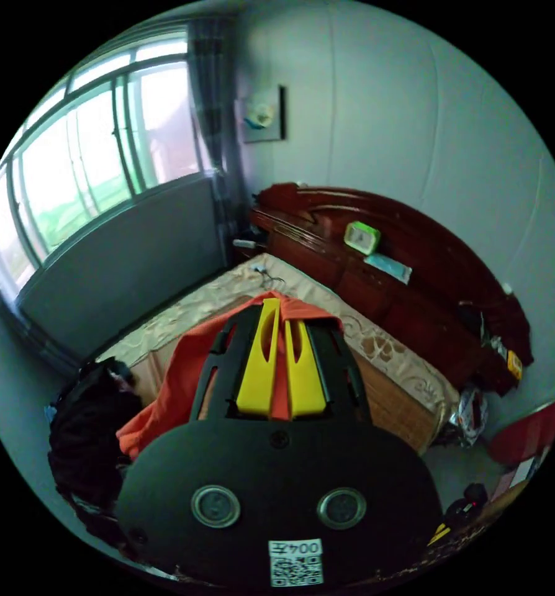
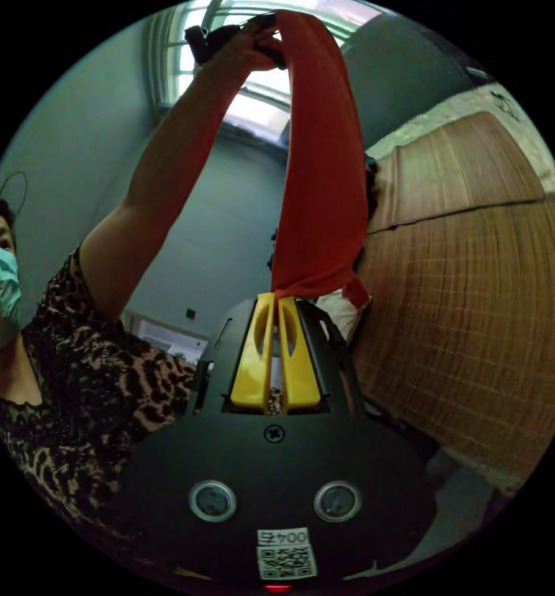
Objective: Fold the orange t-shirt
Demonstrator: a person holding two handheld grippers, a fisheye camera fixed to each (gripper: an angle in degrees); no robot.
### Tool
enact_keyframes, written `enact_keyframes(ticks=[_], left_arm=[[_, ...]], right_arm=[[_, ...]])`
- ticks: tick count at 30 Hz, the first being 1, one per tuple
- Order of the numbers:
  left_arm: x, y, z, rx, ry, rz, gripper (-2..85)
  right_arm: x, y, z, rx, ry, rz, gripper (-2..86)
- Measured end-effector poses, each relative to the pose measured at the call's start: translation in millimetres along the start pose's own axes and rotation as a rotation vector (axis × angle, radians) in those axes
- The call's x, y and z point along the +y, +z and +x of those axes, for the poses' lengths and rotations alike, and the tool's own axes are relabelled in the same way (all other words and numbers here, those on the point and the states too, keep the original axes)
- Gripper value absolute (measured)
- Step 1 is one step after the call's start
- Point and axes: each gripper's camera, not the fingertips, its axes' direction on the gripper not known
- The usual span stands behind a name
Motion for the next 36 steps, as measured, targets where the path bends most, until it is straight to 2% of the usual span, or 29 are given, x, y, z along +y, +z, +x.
enact_keyframes(ticks=[4, 8, 13, 17, 22, 26, 29, 33, 36], left_arm=[[29, 143, 105, 0.061, 0.137, -0.119, -0.2], [87, 274, 190, 0.169, 0.179, -0.245, -0.1], [166, 391, 269, 0.297, 0.189, -0.403, 0.6], [222, 445, 318, 0.466, 0.165, -0.487, 3.3], [283, 487, 365, 0.850, -0.020, -0.611, 17.4], [317, 469, 378, 1.116, -0.119, -0.496, 17.8], [340, 446, 369, 1.126, -0.131, -0.401, 15.0], [403, 406, 318, 0.907, -0.078, -0.346, 12.0], [470, 383, 258, 0.749, -0.157, -0.371, 11.1]], right_arm=[[16, 7, 51, 0.051, 0.105, 0.075, -0.7], [32, 17, 113, 0.036, 0.261, 0.134, -0.6], [48, 27, 169, 0.071, 0.408, 0.163, -0.5], [62, 36, 211, 0.063, 0.514, 0.185, -0.5], [79, 47, 243, 0.035, 0.660, 0.233, -0.4], [94, 55, 256, 0.067, 0.785, 0.223, 0.1], [110, 52, 265, 0.104, 0.910, 0.261, 1.5], [127, 41, 266, 0.211, 0.972, 0.298, 3.7], [134, 47, 262, 0.310, 0.968, 0.260, 4.1]])
